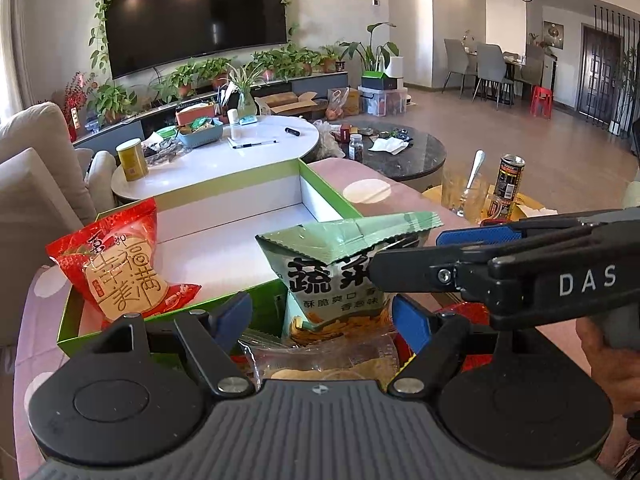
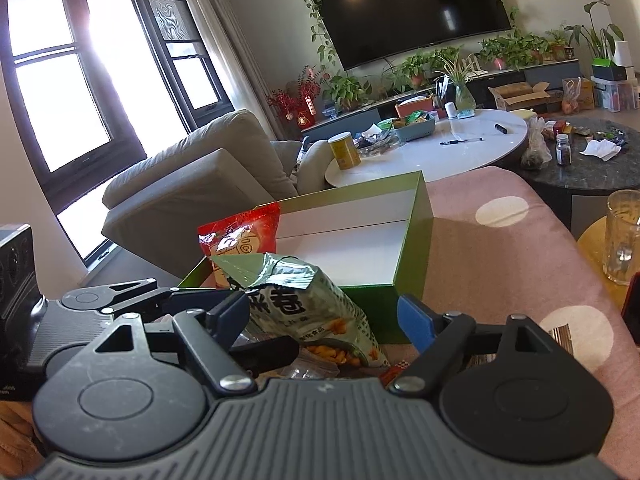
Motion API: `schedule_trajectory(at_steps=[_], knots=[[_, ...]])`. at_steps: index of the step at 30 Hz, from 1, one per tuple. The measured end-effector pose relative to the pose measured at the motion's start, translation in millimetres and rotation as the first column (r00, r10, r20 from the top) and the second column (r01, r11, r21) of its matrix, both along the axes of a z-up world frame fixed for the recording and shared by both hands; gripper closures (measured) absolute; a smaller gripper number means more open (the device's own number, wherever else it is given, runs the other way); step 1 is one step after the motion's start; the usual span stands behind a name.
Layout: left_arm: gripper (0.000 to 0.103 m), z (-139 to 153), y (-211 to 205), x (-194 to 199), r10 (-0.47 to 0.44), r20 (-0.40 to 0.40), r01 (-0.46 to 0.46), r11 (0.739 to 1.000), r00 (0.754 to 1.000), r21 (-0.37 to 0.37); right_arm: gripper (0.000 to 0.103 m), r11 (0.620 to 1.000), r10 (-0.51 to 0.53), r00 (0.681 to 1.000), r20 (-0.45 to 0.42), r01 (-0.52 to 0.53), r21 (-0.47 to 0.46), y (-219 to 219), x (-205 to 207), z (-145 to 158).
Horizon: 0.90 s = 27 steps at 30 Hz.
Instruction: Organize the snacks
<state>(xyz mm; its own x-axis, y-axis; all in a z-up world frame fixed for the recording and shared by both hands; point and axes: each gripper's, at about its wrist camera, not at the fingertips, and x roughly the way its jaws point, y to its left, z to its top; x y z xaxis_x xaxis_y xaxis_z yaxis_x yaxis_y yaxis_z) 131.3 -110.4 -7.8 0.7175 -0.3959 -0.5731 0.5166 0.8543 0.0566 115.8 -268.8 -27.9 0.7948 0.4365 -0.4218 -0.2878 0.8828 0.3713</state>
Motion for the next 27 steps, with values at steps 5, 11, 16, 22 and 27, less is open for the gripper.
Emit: schedule_trajectory(at_steps=[5, 11, 16, 22, 27], knots=[[0.035, -1.9, -3.1, 4.9, 0.002, -0.016, -0.002, 1.0, 1.0, -0.005, 0.026, 1.0, 0.004, 1.0, -0.001, -0.004, 0.025, -3.0, 3.8, -5.7], [0.043, -3.3, -3.0, 9.5, -0.007, -0.045, 0.006, 1.0, 0.999, -0.031, 0.026, 0.998, 0.026, 1.0, 0.005, -0.026, 0.052, -5.8, 7.9, -7.1], [0.042, -4.3, -4.5, 10.7, -0.011, -0.031, 0.01, 1.0, 0.999, -0.027, 0.026, 0.997, 0.046, 0.999, 0.01, -0.046, 0.055, -4.0, 9.5, -6.8], [0.042, -6.3, -16.0, 13.6, -0.031, -0.022, 0.03, 0.999, 0.999, -0.015, 0.026, 0.992, 0.08, 0.997, -0.002, -0.079, 0.101, -3.6, 11.7, -5.6], [0.048, -3.9, -20.0, 10.3, -0.003, -0.011, 0.003, 1.0, 1.0, -0.007, 0.029, 0.995, 0.074, 0.997, -0.032, -0.072, 0.068, 5.5, 11.9, -2.0]])
